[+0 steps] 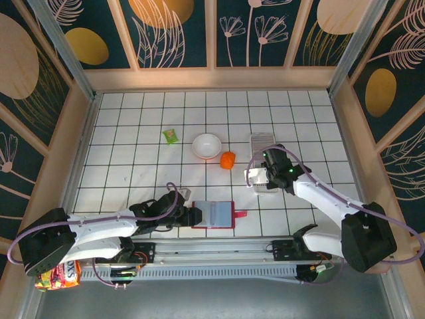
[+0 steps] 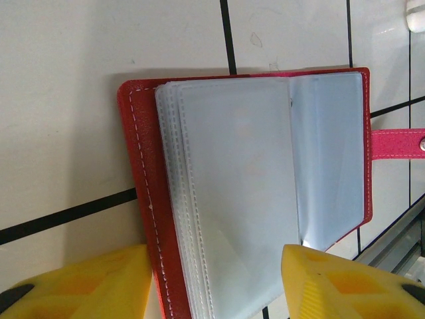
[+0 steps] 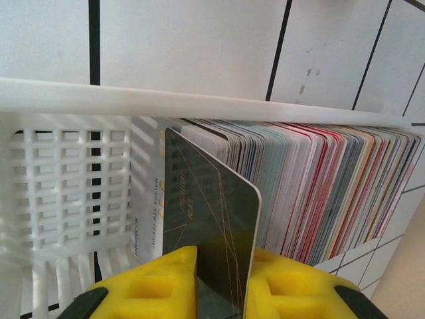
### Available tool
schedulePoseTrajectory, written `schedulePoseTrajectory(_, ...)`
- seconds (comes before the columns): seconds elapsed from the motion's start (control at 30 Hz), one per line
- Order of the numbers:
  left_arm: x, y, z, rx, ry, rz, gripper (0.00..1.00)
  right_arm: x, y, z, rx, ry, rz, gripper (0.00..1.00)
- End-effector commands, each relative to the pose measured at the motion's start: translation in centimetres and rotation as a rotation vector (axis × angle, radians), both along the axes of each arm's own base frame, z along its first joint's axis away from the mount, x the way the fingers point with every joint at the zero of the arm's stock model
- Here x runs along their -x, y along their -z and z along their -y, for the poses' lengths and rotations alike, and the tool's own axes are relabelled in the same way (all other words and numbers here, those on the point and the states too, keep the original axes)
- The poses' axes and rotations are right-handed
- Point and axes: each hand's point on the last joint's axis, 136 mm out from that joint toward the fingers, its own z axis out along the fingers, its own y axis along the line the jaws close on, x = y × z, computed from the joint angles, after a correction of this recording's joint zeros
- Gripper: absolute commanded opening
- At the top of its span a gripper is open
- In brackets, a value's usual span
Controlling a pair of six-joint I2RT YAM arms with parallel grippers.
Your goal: Put the credit cards into the card holder
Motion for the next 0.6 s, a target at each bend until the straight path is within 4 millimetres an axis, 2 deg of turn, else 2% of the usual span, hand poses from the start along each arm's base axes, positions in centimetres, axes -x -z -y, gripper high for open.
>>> schedulePoseTrajectory(0.0,-0.1,-0.8,1.1,0.037,0.021,0.007,0.54,-1.6,-2.6,0.4,-0.007,0.036,0.089,0.18)
schedulePoseTrajectory(0.27,-0.3,-0.9,1.1,0.036,0.016,0.018,0.54,-0.4,-2.9,0.1,-0.043,0.047,0.024,0.13)
schedulePoseTrajectory(0.43,-0.3,-0.8,1.2,0.028,0.023,0.021,0.54,0.8,-2.7,0.2,-0.049,0.048,-0.024,0.02)
schedulePoseTrajectory(0.57,-0.5,-0.9,1.3,0.022,0.029,0.029,0.54,1.9,-2.8,-0.1,-0.059,0.045,-0.061,0.0)
